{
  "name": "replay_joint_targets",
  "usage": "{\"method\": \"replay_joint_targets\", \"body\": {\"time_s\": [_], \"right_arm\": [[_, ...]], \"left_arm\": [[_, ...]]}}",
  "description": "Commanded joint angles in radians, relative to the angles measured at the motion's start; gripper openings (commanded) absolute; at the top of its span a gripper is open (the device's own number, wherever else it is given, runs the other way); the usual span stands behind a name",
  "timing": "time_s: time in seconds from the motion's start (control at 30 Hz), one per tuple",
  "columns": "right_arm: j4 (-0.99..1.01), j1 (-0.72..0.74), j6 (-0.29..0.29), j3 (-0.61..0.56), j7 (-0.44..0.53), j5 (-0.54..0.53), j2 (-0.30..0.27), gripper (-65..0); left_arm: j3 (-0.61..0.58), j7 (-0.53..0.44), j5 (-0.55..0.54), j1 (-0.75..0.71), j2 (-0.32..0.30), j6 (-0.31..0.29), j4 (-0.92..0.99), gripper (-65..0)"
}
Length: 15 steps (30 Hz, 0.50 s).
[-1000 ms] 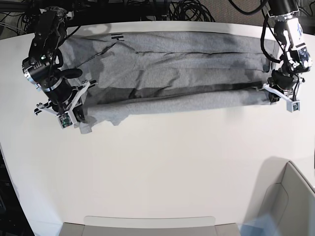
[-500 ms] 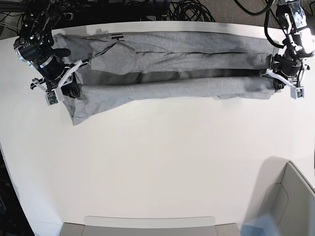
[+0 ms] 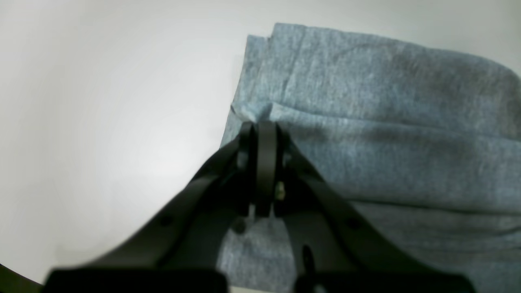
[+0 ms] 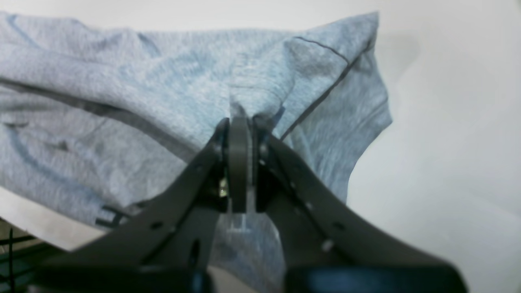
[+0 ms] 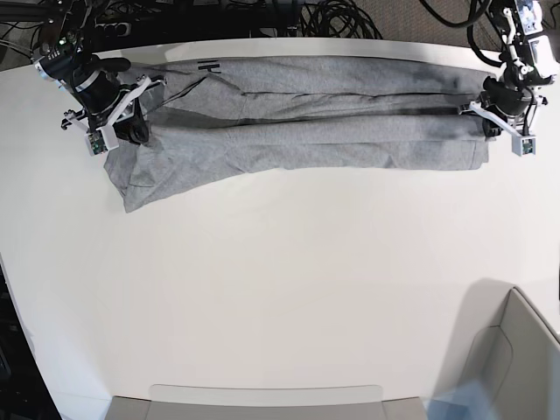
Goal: Fold the T-shirt properly
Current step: 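Lift the hem and fold it over toward the shoulder edge, then lower the folded hem onto the shirt and release both grippers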
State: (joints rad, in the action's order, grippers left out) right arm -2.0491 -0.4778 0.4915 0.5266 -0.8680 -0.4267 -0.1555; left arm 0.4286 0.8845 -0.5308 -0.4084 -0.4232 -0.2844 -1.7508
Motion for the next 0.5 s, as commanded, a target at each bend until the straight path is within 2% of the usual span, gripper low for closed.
{"method": "replay_joint_targets", "body": {"time_s": [0.0, 0.13, 0.27, 0.37, 0.47], "right_arm": [[-0.020, -0.009, 0.008, 0.005, 0.033, -0.014, -0.008, -65.0], [-0.020, -0.025, 0.008, 0.005, 0.033, -0.016, -0.008, -65.0], [-0.020, -0.025, 0.048, 0.007, 0.034, -0.016, -0.008, -65.0], [-0.020, -0.028, 0.054, 0.010, 0.033, -0.016, -0.008, -65.0], [-0.020, -0.031, 0.059, 0.048, 0.026, -0.016, -0.008, -65.0]], "left_arm": [[0.016, -0.024, 0.005, -0.001, -0.003, 0.003, -0.038, -65.0], [0.052, -0.024, 0.001, -0.037, 0.002, 0.003, -0.076, -65.0], [0.052, -0.024, 0.002, -0.039, 0.002, 0.003, -0.073, -65.0], [0.056, -0.023, 0.005, -0.042, 0.002, 0.003, -0.071, -65.0], [0.057, -0.023, 0.005, -0.053, 0.002, 0.003, -0.070, -65.0]]}}
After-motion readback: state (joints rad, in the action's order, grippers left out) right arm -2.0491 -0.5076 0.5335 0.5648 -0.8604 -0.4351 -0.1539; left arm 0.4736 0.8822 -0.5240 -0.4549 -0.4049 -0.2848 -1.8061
